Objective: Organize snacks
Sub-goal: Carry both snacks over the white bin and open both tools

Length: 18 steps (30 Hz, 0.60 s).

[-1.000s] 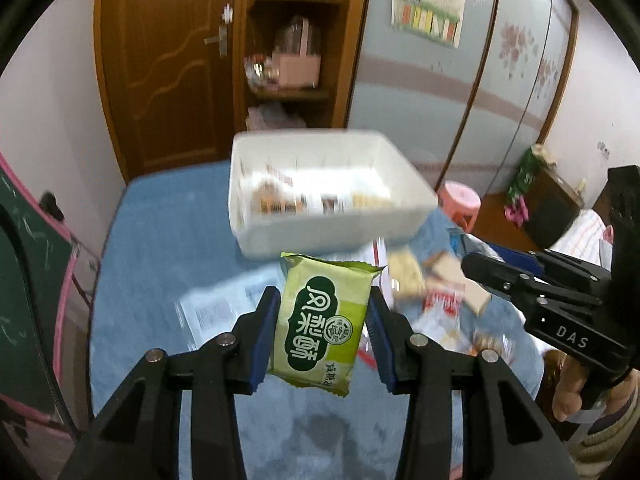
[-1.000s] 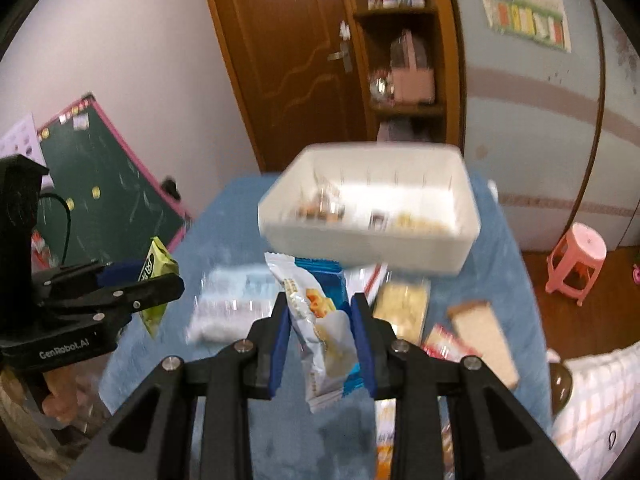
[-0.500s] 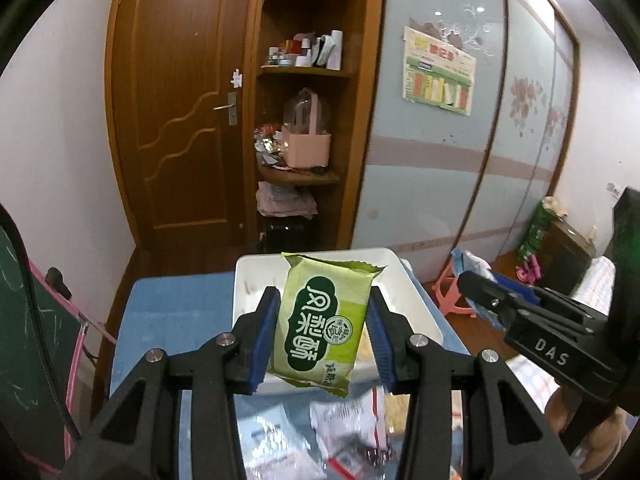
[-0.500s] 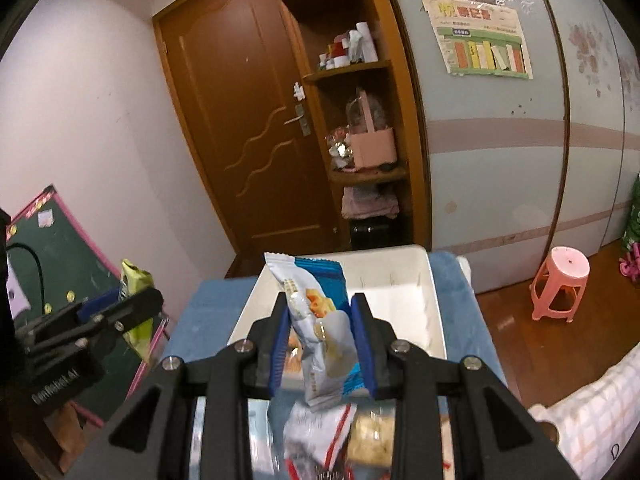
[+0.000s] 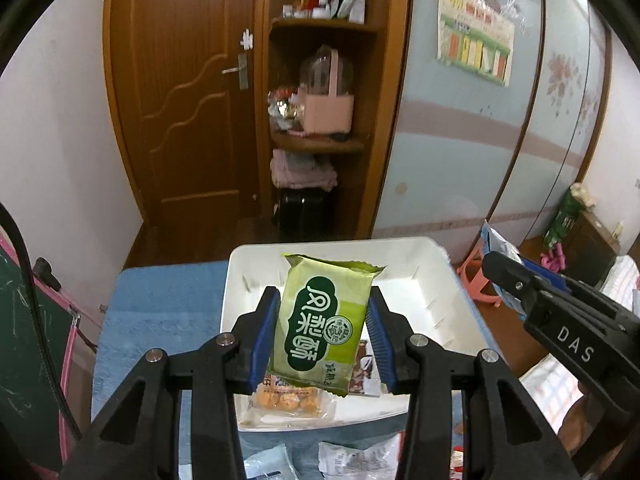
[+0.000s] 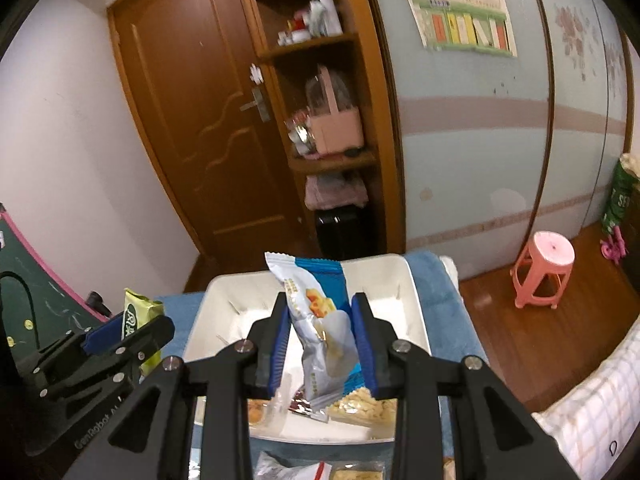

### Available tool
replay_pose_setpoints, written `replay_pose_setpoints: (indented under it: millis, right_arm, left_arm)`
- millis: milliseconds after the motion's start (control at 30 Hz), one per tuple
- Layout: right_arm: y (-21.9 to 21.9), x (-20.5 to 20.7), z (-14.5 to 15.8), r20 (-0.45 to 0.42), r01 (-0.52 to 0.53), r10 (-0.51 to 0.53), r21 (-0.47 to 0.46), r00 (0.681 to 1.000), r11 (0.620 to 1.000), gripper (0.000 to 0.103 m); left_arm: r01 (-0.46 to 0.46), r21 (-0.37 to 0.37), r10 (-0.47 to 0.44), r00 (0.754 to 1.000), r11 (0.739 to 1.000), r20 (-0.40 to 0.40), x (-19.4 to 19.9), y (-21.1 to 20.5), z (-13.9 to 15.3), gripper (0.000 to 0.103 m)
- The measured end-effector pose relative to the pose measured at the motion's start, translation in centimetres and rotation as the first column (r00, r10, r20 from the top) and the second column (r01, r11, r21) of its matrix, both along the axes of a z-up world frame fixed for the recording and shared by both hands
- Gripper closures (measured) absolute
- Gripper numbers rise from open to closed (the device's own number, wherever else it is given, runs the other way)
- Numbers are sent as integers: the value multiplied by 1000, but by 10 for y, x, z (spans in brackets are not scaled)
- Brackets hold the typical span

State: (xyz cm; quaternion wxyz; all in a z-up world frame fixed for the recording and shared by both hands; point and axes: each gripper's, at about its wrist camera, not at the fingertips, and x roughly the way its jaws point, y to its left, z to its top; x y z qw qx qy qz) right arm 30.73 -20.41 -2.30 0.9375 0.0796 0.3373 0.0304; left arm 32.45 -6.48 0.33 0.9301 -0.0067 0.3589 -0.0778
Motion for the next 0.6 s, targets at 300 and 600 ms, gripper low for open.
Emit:
replay_pose_setpoints:
  millis: [300,600]
  right_arm:
    - [-4,13,-32,-88,-2,6,43,996,999,53]
    - [0,-9,-18,-61,-5,7,24,998,1000,49]
  left_arm:
    - [-16,-57,15,1000,998,-23,6,13,-20,9]
    - [-49,-79,49,999,996,2,-25,34,-4,9]
